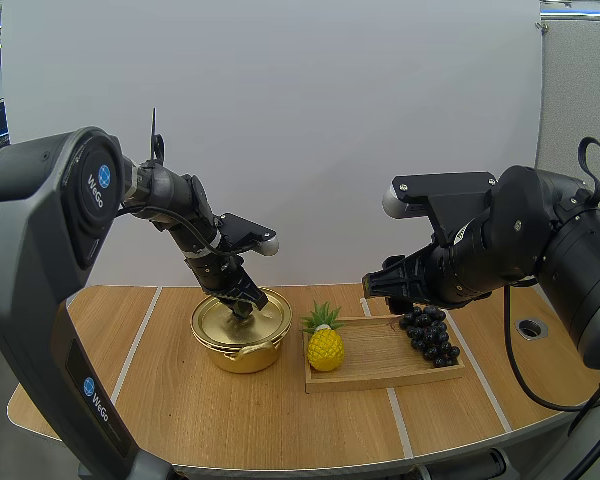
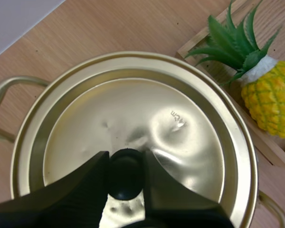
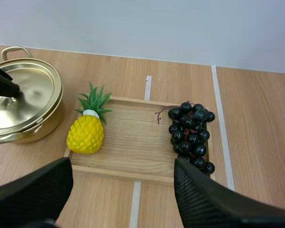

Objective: Open the pot, put the grape inside, and close it

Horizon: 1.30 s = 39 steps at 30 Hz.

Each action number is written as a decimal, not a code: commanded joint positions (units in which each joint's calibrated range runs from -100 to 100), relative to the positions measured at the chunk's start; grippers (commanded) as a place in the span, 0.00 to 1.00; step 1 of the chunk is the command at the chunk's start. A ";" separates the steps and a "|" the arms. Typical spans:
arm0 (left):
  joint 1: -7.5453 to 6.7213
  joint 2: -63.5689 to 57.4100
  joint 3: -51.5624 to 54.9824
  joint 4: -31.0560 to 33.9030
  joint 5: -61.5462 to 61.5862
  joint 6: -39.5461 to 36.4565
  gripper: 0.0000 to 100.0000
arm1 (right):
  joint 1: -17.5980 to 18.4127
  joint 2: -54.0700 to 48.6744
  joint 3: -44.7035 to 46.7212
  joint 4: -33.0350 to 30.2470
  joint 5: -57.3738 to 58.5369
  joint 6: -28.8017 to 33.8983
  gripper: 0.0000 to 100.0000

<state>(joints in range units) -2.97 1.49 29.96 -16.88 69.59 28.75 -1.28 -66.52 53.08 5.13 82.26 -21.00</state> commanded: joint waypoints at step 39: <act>-0.06 -34.01 -40.92 2.91 -12.06 -13.38 0.00 | -0.20 -0.21 -0.51 -2.37 -1.94 -0.14 1.00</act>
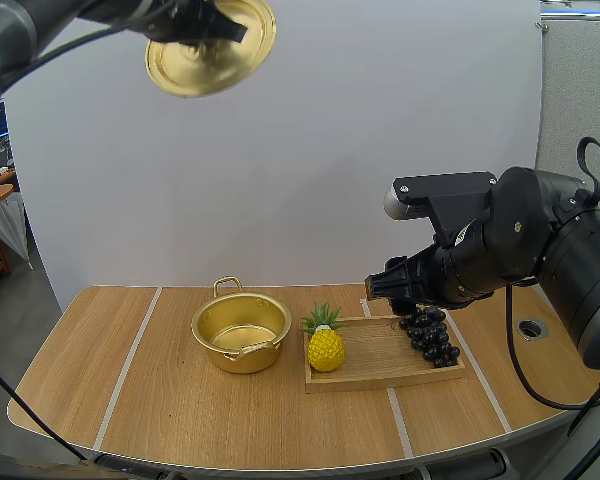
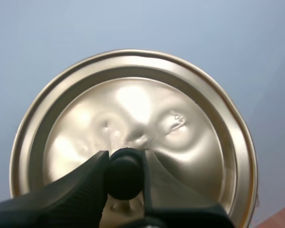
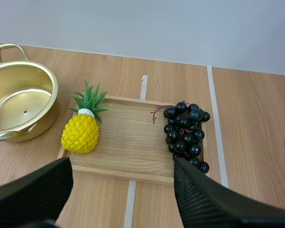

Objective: Open the pot, put the grape inside, and close it

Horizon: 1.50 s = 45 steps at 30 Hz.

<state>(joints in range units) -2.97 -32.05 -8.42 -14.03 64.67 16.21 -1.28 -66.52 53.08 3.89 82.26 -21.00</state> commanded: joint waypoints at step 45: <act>-0.06 -0.58 -2.86 1.56 -17.60 -0.84 0.00 | -12.69 40.91 -0.51 14.27 -32.23 -28.01 1.00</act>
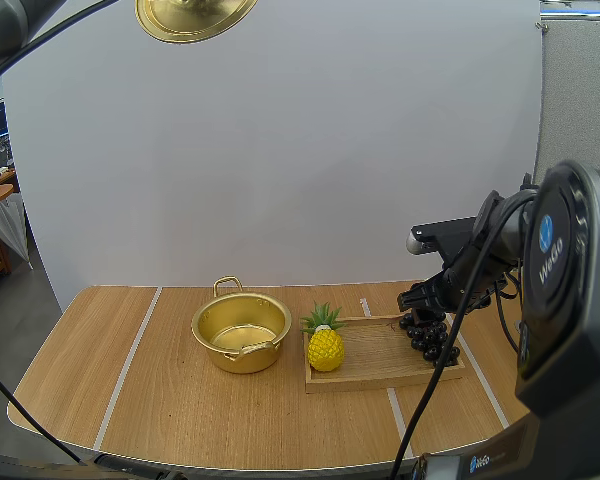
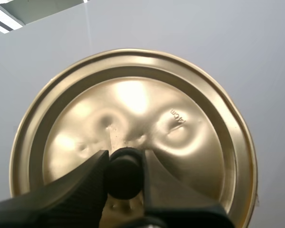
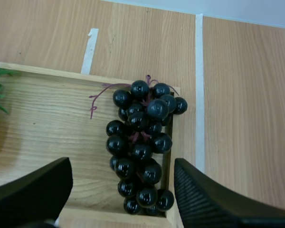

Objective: Open the pot, put the grape inside, and close it

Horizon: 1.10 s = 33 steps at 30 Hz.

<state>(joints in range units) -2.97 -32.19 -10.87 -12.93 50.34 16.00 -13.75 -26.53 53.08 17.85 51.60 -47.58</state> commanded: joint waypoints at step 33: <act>-0.06 -0.44 -0.42 0.45 -3.28 -0.63 0.00 | -0.23 19.54 -0.51 2.92 -11.54 -6.47 1.00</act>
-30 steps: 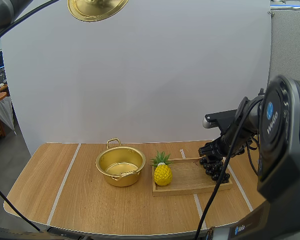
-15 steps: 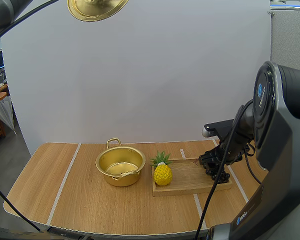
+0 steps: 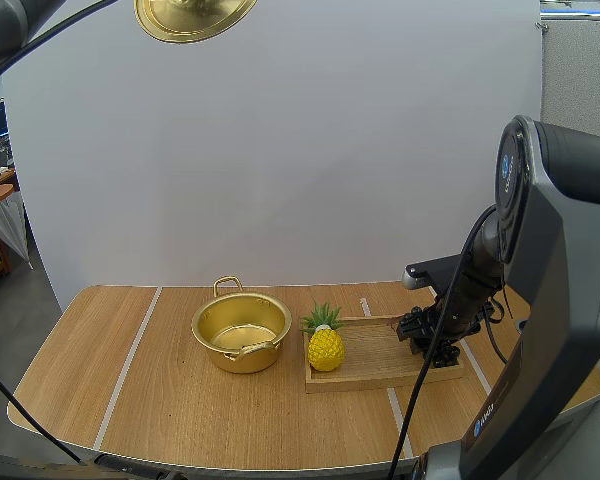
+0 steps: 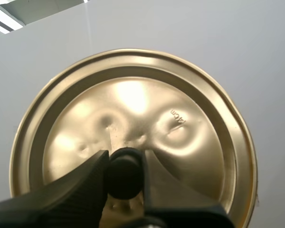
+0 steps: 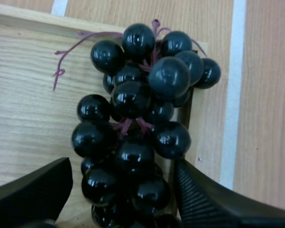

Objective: Open the pot, put the grape inside, and close it

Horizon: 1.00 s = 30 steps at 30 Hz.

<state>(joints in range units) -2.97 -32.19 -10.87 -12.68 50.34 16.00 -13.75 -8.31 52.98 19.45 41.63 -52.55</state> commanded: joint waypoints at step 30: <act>-0.06 -0.44 -0.42 0.20 -3.28 -0.63 0.00 | -0.23 -18.49 -0.41 3.40 0.50 -1.50 0.00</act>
<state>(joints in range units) -2.97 -32.19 -10.87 -12.60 50.34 15.94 -13.75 -22.78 52.98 21.51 40.19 -53.49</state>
